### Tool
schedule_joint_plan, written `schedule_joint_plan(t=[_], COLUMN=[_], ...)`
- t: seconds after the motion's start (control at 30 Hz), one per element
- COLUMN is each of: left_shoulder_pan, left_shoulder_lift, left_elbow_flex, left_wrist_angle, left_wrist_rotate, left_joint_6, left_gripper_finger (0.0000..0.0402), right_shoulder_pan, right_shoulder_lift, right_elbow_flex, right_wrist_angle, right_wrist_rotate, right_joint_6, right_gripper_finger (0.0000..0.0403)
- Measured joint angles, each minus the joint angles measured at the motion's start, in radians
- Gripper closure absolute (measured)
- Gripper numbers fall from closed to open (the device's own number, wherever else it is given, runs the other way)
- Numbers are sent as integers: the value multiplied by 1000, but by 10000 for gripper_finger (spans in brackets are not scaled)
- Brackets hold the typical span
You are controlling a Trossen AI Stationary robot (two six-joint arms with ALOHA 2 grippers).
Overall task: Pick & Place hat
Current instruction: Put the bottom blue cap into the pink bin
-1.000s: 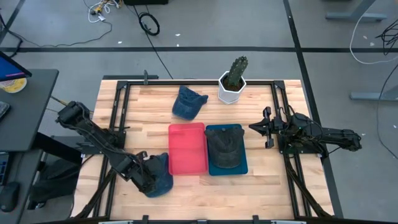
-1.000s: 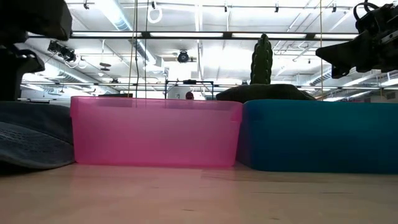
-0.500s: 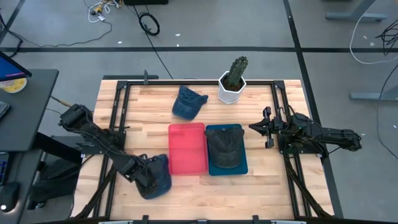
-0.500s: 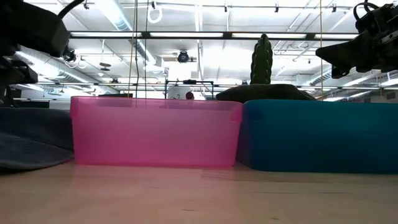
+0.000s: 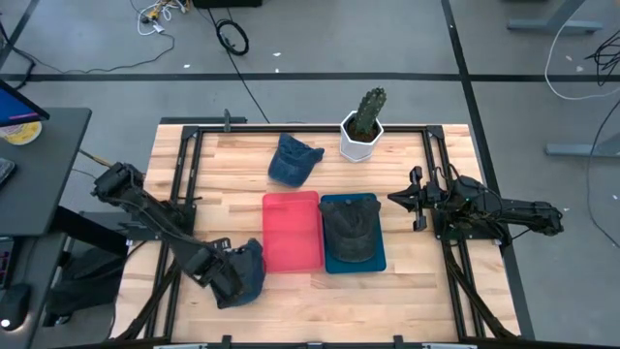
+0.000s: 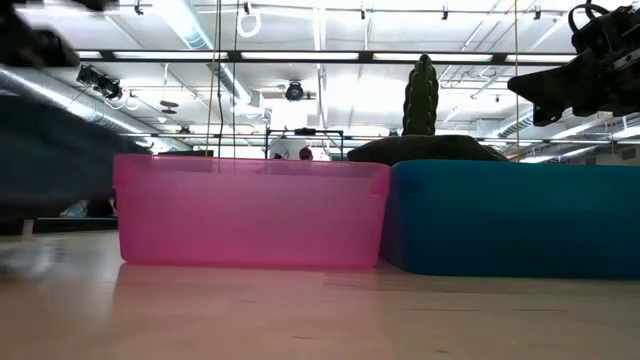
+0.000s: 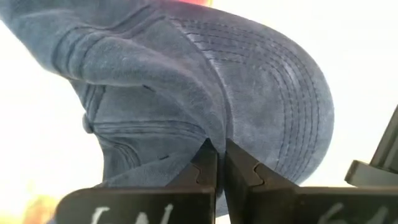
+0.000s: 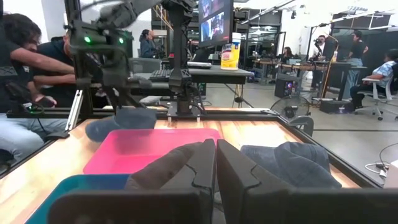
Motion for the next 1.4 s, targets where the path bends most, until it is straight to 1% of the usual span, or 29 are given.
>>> schedule_joint_plan(t=[0.1, 0.23, 0.33, 0.4, 0.53, 0.6, 0.67, 0.73, 0.77, 0.83, 0.9, 0.93, 1.0, 1.13, 1.2, 1.3, 1.4], left_shoulder_pan=[-40, -90, -97, -83, -28, 13, 62, 111, 133, 170, 196, 203, 217, 257, 282, 319, 353], left_shoulder_lift=[0, 0, -2, -2, 1, 5, 5, 5, 5, 6, 20, 32, 62, 124, 150, 174, 192], left_elbow_flex=[77, 165, 200, 209, 211, 211, 211, 210, 210, 206, 195, 189, 187, 187, 187, 187, 187], left_wrist_angle=[-81, -185, -235, -230, -218, -197, -141, -43, 10, 117, 205, 218, 217, 176, 182, 191, 197], left_wrist_rotate=[-97, -290, -410, -471, -493, -528, -583, -649, -666, -657, -595, -556, -509, -505, -501, -439, -349], left_joint_6=[-2, 3, 54, 109, 213, 272, 356, 428, 460, 535, 622, 649, 672, 684, 702, 718, 673], left_gripper_finger=[394, 395, 395, 395, 395, 395, 395, 394, 393, 393, 395, 395, 395, 395, 395, 395, 394], right_shoulder_pan=[0, 0, 0, 0, 0, 0, 0, 0, 0, 0, 0, 0, 0, 0, 0, 0, 0], right_shoulder_lift=[0, 0, 0, 0, 0, 0, 0, 0, 0, 0, 0, 0, 0, 0, 0, 0, 0], right_elbow_flex=[0, 0, 0, 0, 0, 0, 0, 0, 0, 0, 0, 0, 0, 0, 0, 0, 0], right_wrist_angle=[0, 0, 0, 0, 0, 0, 0, 0, 0, 0, 0, 0, -1, 0, 0, 0, 0], right_wrist_rotate=[0, 0, 0, 0, 0, 0, 0, 0, 0, 0, 0, 0, 0, 0, 0, 0, 0], right_joint_6=[0, 0, 0, 0, 0, 0, 0, 0, 0, 0, 0, 0, 0, 0, 0, 0, 0], right_gripper_finger=[383, 383, 383, 383, 383, 383, 383, 383, 383, 383, 383, 383, 383, 383, 383, 383, 383])
